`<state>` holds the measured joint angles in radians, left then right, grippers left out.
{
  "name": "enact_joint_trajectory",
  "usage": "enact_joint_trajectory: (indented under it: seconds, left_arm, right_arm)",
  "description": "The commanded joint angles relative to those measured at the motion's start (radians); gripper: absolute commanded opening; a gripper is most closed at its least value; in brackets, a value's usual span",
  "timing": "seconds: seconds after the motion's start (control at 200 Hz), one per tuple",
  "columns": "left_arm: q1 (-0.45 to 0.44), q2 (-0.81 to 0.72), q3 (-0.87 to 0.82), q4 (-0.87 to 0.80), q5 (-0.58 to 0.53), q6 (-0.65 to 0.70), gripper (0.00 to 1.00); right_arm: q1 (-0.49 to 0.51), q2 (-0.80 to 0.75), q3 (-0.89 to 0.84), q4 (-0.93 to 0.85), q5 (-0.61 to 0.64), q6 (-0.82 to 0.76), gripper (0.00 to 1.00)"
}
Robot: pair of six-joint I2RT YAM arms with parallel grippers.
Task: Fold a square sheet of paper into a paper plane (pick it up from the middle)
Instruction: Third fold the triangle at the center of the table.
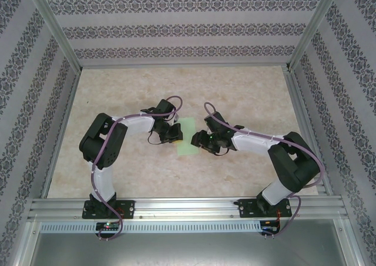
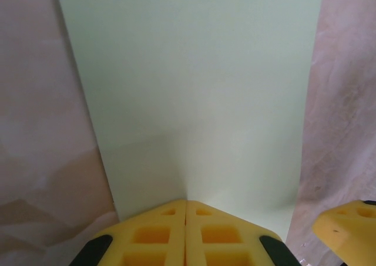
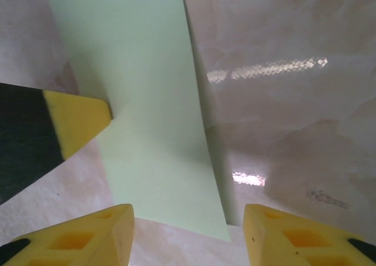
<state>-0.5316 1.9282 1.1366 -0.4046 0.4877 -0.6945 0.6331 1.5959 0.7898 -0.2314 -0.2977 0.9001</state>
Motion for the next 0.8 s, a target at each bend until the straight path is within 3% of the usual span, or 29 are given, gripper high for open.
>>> enact_joint_trajectory:
  seconds: [0.0, 0.425, 0.794]
  left_arm:
    - [-0.003, 0.026, -0.024, -0.029, -0.069, -0.019, 0.08]
    - [-0.003, 0.032, -0.032, -0.029, -0.070, -0.030, 0.08]
    - [-0.003, 0.025, -0.037, -0.034, -0.075, -0.028, 0.07]
  right_arm:
    - [0.011, 0.025, 0.026, 0.006, -0.034, -0.007, 0.53]
    - [0.039, 0.096, 0.050, 0.040, -0.102, -0.024, 0.51]
    - [0.017, -0.016, -0.062, 0.220, -0.062, 0.086, 0.45]
